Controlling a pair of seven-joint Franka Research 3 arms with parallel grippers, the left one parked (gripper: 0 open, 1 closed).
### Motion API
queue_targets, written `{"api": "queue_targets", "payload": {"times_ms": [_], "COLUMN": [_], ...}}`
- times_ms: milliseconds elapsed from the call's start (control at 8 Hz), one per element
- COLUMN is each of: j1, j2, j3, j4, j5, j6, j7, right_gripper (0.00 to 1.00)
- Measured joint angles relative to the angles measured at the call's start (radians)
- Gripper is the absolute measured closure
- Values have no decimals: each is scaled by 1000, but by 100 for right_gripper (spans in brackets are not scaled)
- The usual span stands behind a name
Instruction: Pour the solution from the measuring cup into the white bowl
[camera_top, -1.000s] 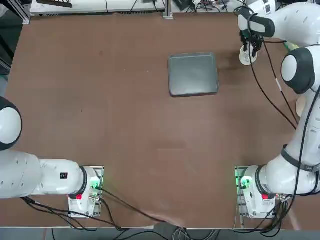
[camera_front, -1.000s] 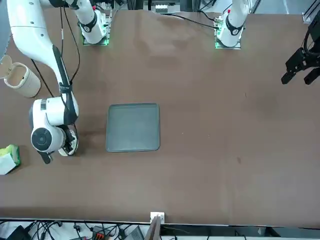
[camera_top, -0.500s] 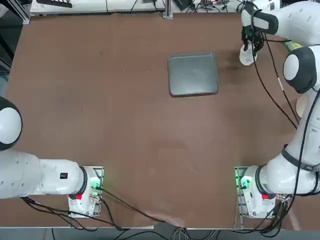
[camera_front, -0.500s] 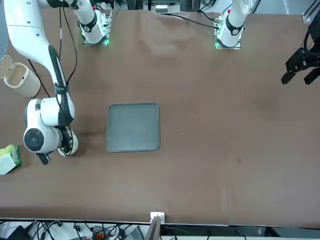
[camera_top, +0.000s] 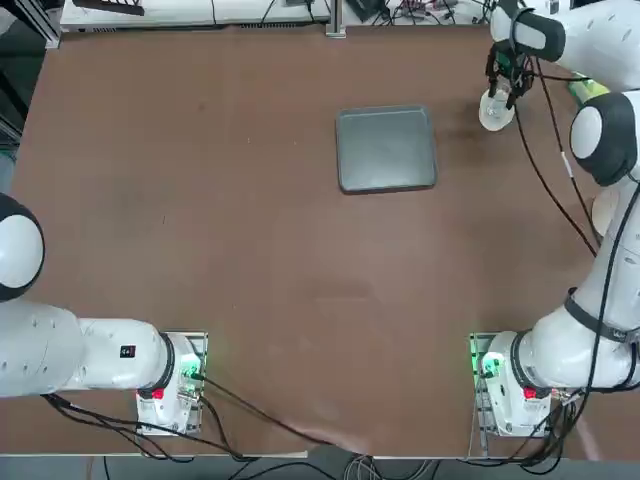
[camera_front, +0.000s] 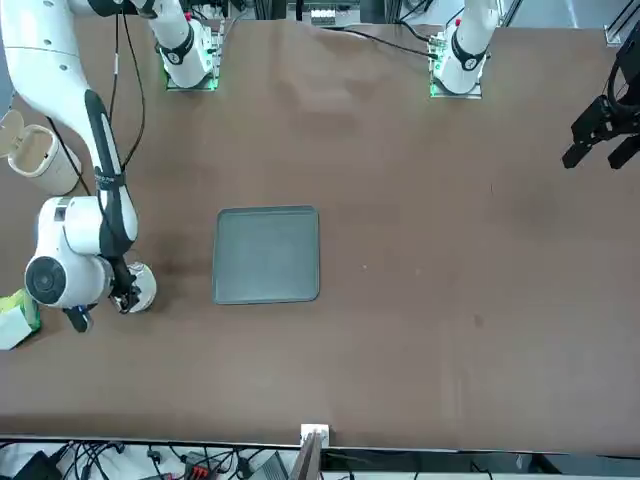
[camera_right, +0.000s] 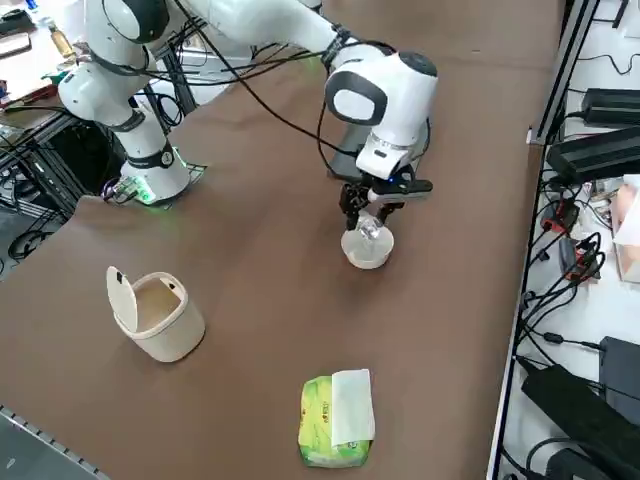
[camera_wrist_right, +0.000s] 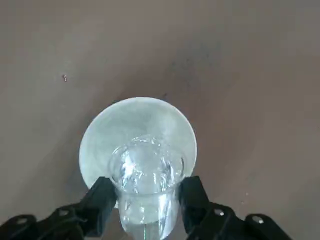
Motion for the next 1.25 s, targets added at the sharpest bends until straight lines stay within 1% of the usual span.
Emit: {"api": "queue_targets", "payload": {"times_ms": [375, 750, 875, 1125, 1250], "j1": [-13, -15, -23, -54, -71], "j2": [0, 0, 0, -1, -1], "j3": [0, 0, 0, 0, -1], "j4": [12, 12, 12, 12, 13], "j5": [50, 70, 106, 219, 256], "j6": [-1, -12, -13, -14, -14], "j7": [-25, -52, -77, -160, -186], "right_gripper": [27, 27, 27, 27, 27]}}
